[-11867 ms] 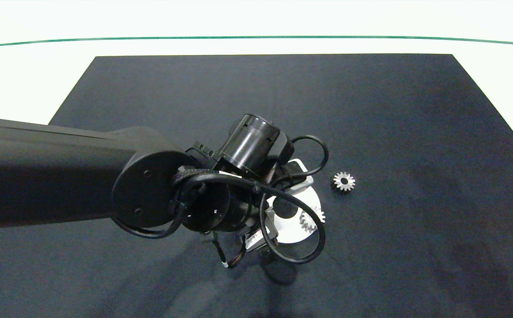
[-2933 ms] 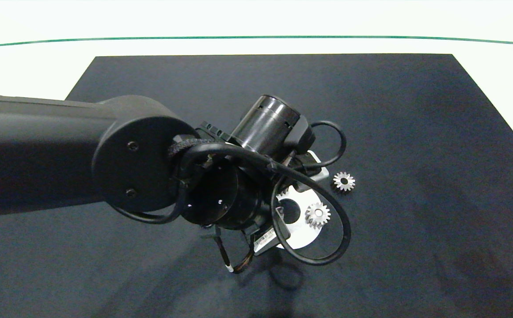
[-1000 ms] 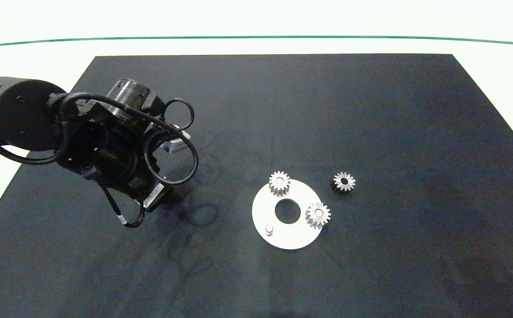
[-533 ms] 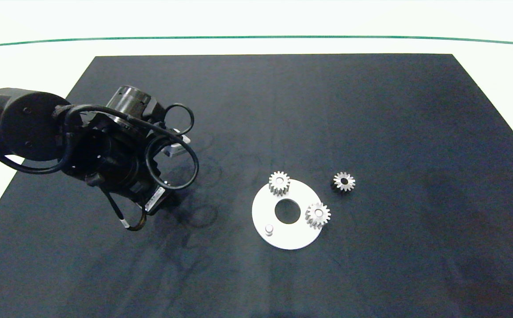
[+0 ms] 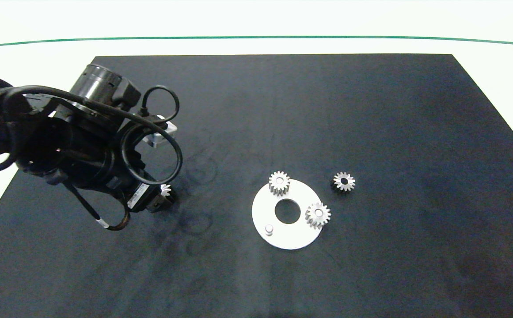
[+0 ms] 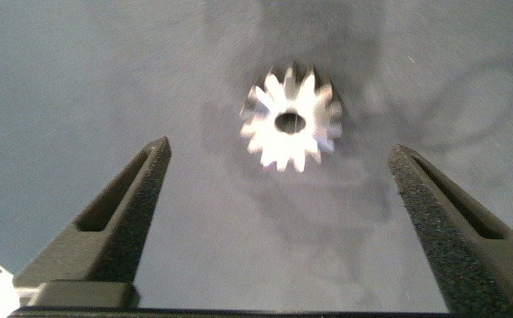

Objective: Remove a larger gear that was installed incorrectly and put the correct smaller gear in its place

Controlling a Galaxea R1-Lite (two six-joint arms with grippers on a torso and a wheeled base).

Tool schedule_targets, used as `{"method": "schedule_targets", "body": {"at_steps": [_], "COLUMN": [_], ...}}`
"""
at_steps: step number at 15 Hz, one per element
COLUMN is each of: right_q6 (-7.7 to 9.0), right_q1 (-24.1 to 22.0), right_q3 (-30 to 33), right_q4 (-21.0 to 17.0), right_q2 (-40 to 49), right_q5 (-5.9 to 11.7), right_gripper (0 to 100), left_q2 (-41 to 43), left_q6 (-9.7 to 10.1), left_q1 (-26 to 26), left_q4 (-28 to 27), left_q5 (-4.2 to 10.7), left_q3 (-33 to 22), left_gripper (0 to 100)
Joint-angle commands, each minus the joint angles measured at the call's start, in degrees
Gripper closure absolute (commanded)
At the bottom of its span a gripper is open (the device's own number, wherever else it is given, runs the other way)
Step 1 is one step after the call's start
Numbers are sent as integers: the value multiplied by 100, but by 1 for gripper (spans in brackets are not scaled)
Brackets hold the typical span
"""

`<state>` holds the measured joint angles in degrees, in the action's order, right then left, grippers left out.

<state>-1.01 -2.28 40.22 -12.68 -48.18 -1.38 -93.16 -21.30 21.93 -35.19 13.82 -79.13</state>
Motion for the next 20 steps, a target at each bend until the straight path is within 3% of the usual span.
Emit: {"method": "schedule_targets", "body": {"at_steps": [1, 4, 6, 11, 15, 19, 20], "right_q6": [128, 426, 462, 602, 760, 1305, 1349], "right_q1": [8, 35, 263, 1247, 1335, 1564, 1678], "right_q3": [382, 918, 1199, 1542, 1665, 2069, 2219], "right_q4": [-7, -7, -51, -68, -42, -42, -51], "right_q2": [-596, -1194, -1405, -2196, -2925, -3541, -3655], "right_q5": [-20, -91, -284, -293, -293, -293, -293], "right_gripper": [0, 0, 0, 0, 0, 0, 0], "left_q2": [931, 1617, 2065, 2970, 3419, 3735, 3744], "left_q6": [-6, 82, 82, 381, 407, 407, 398], "left_q1": [154, 83, 57, -93, -532, -497, -488], "left_q4": [-304, -321, -339, -339, -339, -339, -339], "left_q5": [15, 15, 15, 24, 24, 24, 15], "left_q3": [12, 55, 214, 539, 636, 767, 803], "left_gripper": [0, 0, 0, 0, 0, 0, 0]}}
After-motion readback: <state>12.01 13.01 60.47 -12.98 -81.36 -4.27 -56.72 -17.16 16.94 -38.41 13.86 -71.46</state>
